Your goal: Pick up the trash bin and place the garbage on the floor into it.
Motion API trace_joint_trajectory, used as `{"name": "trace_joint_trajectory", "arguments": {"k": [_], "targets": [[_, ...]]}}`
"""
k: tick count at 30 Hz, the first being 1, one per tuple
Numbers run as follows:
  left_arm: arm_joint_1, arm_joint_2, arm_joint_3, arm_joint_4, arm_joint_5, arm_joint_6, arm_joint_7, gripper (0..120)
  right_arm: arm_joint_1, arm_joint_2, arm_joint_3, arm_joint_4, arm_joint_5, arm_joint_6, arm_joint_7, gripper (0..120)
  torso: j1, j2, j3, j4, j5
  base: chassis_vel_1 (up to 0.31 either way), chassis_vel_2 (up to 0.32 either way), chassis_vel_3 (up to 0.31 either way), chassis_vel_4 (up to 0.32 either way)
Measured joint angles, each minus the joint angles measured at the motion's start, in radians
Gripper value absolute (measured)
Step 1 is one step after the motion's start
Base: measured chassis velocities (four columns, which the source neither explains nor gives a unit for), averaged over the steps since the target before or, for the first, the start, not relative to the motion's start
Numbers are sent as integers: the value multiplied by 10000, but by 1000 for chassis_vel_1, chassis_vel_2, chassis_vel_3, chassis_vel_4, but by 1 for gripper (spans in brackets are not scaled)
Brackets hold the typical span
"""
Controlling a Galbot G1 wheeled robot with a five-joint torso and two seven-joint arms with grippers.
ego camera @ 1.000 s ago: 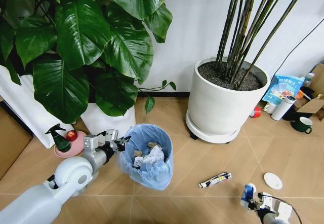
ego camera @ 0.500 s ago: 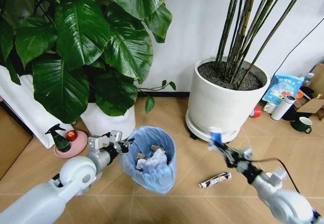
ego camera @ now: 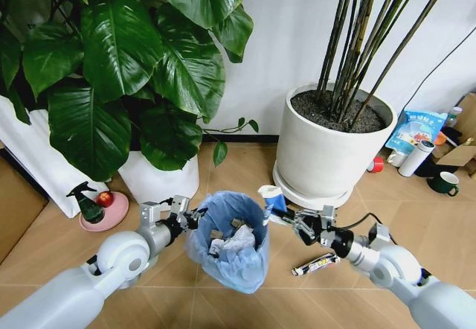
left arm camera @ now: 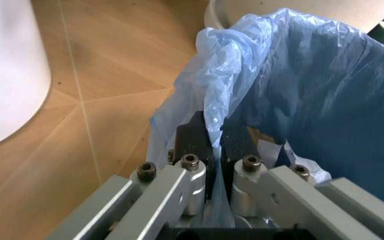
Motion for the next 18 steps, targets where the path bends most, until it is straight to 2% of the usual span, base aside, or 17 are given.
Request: {"name": "trace_joint_trajectory", "arguments": {"k": [5, 14, 18], "targets": [[-174, -189, 241, 46, -33, -5, -5, 0, 1023, 195, -1040, -620, 30, -255, -460, 0, 0, 0, 0, 3, 4, 0, 0, 0, 0], [-426, -438, 465, 148, -61, -5, -70, 0, 1674, 649, -2020, -1534, -159, -413, -490, 0, 0, 1, 0, 2, 4, 0, 0, 0, 0], [-443, -471, 498, 154, -68, -2, -90, 0, 1764, 688, -2098, -1673, -307, -495, -440, 3, 0, 0, 0, 1, 2, 0, 0, 0, 0]]}}
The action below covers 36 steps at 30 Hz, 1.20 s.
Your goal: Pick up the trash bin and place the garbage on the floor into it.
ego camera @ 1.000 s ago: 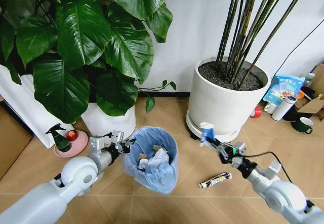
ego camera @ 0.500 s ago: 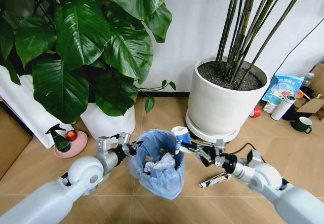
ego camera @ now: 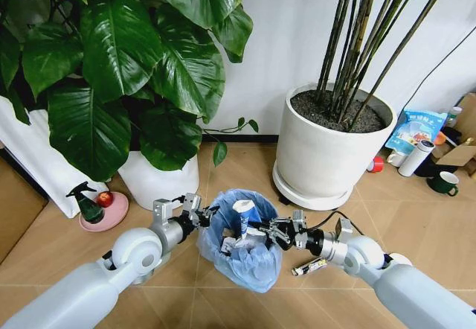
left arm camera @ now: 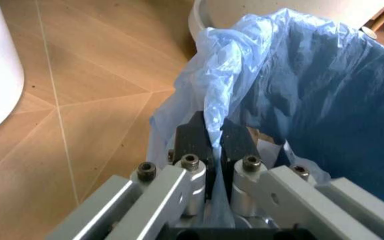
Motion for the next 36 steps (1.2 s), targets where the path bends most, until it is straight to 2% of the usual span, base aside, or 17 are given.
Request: {"name": "trace_joint_trajectory", "arguments": {"k": [2, 8, 10, 12, 16, 18, 20, 21, 22, 25, 26, 30, 36], "targets": [[0, 4, 0, 1, 0, 2, -8, 0, 6, -5, 9, -13, -45, -67, -3, 14, 0, 0, 0, 0, 1, 0, 0, 0, 0], [14, 50, -20, -6, -4, 5, -17, 0, -12, -46, 100, 3, -73, -82, 76, 30, 0, 1, 0, 1, 1, 0, 0, 0, 0], [22, 68, -44, -23, -5, 6, -26, 0, -47, -68, 177, 47, -77, -87, 114, 42, 0, 1, 0, 1, 1, 0, 0, 0, 0], [24, 72, -47, -30, -5, 7, -30, 0, -61, -77, 203, 72, -76, -95, 118, 43, 0, 1, 0, 1, 2, 0, 0, 0, 0], [105, 124, -188, -81, -14, 25, -89, 0, -306, -203, 612, 485, 208, -152, 259, 61, 0, 1, -1, 1, 2, 0, 0, 0, 0], [118, 135, -212, -86, -14, 28, -96, 0, -331, -218, 648, 521, 230, -153, 279, 64, 0, 1, 0, 1, 2, 0, 0, 0, 0], [394, 360, -614, -208, -14, 83, -137, 0, -975, -633, 1551, 1227, 442, -136, 1066, 77, -1, 1, -2, 2, 5, 0, 0, 0, 0], [494, 424, -781, -280, -23, 102, -137, 0, -1239, -810, 1863, 1407, 446, -123, 1408, 82, -1, 1, -1, 2, -6, 0, 0, 0, 0], [494, 424, -781, -280, -23, 102, -137, 0, -1239, -810, 1863, 1407, 446, -123, 1408, 82, -1, 1, -1, 2, -6, 0, 0, 0, 0], [713, 604, -1217, -458, -42, 110, -162, 0, -2228, -1133, 2876, 1698, 366, -88, 2312, 96, -1, 1, -1, 2, 3, 0, 0, 0, 0], [713, 604, -1217, -458, -42, 110, -162, 0, -2228, -1133, 2876, 1698, 366, -88, 2312, 96, -1, 1, -1, 2, 3, 0, 0, 0, 0], [886, 861, -1522, -595, -60, 93, -167, 0, -3837, -1192, 4215, 1935, 385, -262, 3519, 100, -2, 2, -2, 0, 2, 0, 0, 0, 0], [968, 919, -1711, -606, -61, 78, -158, 0, -4723, -1091, 5012, 1483, -172, -378, 3675, 100, -1, 1, -2, 1, 0, 0, 0, 0, 0]]}}
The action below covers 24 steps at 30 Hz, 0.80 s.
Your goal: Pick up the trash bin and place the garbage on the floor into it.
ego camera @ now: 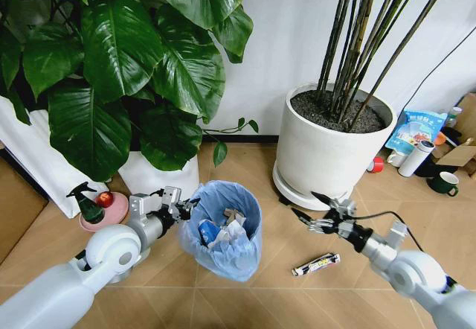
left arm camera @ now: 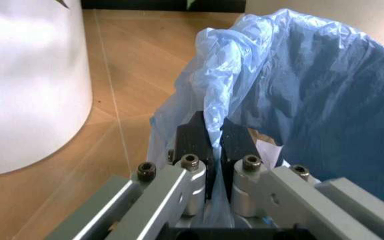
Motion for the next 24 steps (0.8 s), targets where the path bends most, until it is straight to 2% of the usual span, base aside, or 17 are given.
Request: {"name": "trace_joint_trajectory", "arguments": {"k": [3, 5, 8, 9, 16, 20, 24], "targets": [[41, 0, -94, 18, 5, -9, 21, 0, -354, -31, 310, -1098, -1177, 108, -1209, 100, 0, 0, 0, -3, 4, 0, 0, 0, 0], [47, 0, -101, 34, 11, -14, 30, 0, -299, -86, 319, -1473, -1469, 161, -1625, 100, 0, 0, 1, -2, 2, 0, 0, 0, 0], [52, -76, -150, 80, 55, -27, 38, 0, 117, -453, 181, -2616, -2177, 314, -2776, 100, 0, 0, 1, -1, 0, 0, 0, 0, 0], [52, -76, -150, 80, 55, -27, 38, 0, 117, -453, 181, -2616, -2177, 314, -2776, 100, 0, 0, 1, -1, 0, 0, 0, 0, 0], [-95, -263, -178, 343, 159, -51, 115, 0, 1109, -897, -364, -4035, -3265, 659, -4950, 100, 1, 0, 1, -1, -2, 0, 0, 0, 0], [-305, -430, -94, 591, 175, -78, 250, 0, 2043, -721, -847, -4884, -4236, 951, -6167, 100, 1, 0, 1, -2, -1, 0, 0, 0, 0], [-374, -472, -43, 800, 226, -100, 365, 0, 2980, -344, -1192, -5628, -5388, 1188, -6723, 100, 1, -1, 2, 2, 6, 0, 0, 0, 0]]}}
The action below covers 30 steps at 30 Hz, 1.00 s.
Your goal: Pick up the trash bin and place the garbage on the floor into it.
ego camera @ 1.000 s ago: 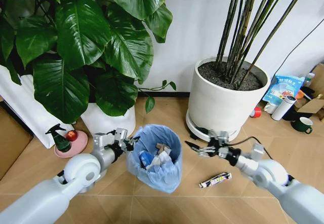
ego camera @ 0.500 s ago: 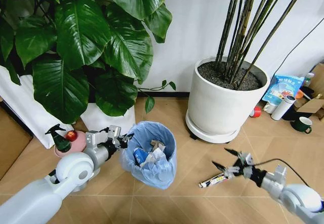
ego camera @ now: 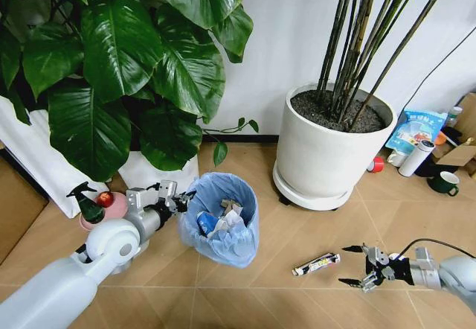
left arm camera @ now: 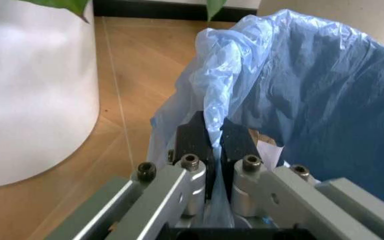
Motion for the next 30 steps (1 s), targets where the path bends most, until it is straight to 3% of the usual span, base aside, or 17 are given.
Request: {"name": "trace_joint_trajectory", "arguments": {"k": [12, 30], "targets": [[-68, -7, 22, 68, 32, -23, -31, 0, 1313, 711, -882, -1232, -1592, 384, -321, 100, 0, -1, 0, -2, -7, 0, 0, 0, 0], [-176, -3, 55, -30, -58, 3, -149, 0, 2140, 1810, -1152, -2427, -2502, 784, -187, 100, 0, -1, 0, -4, -6, 0, 0, 0, 0]]}}
